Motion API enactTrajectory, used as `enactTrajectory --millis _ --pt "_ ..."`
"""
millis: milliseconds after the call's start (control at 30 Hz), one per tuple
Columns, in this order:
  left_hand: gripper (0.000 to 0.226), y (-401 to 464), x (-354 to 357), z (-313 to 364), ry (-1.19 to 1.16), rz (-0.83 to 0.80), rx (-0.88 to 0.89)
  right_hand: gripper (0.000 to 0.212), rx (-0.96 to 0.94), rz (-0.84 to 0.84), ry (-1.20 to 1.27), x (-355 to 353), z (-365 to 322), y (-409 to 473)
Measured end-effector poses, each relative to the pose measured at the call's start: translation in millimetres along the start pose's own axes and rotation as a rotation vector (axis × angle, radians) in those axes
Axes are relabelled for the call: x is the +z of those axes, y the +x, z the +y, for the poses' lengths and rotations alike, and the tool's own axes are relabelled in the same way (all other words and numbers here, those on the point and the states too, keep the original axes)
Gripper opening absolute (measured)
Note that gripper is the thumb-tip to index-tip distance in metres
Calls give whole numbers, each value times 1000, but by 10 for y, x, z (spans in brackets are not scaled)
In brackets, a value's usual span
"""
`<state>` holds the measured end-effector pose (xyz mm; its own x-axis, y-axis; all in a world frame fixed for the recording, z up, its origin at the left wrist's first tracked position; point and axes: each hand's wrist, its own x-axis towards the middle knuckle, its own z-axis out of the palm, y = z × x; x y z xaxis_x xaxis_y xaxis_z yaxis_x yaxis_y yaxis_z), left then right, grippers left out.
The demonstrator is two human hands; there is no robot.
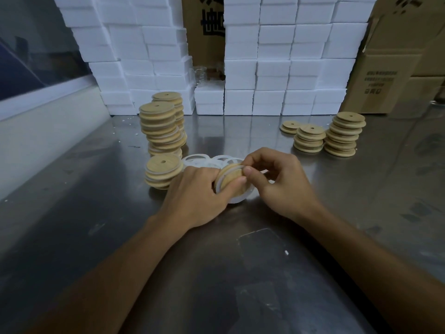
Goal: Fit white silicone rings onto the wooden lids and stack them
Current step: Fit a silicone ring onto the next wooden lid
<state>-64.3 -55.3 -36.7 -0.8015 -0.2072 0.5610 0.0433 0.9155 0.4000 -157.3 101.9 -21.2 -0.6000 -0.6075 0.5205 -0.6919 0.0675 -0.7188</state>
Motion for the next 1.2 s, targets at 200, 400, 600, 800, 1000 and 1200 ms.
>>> enactTrajectory --millis 200,400,600,800,1000,1200 --pt "64 2 49 82 -247 75 -57 12 275 -43 416 -7 -21 -1" --pt "54 34 107 267 -517 224 -178 20 534 -4 845 -40 -89 46" --pt "63 16 145 256 -563 227 -189 8 645 -39 1009 -75 -45 29" --pt "62 45 177 248 -644 235 -283 13 667 -55 1105 -35 -48 43" --pt "57 61 163 256 -590 254 -299 10 614 35 862 108 -102 33" --pt "49 26 160 230 -600 59 -362 18 292 130 446 91 -143 0"
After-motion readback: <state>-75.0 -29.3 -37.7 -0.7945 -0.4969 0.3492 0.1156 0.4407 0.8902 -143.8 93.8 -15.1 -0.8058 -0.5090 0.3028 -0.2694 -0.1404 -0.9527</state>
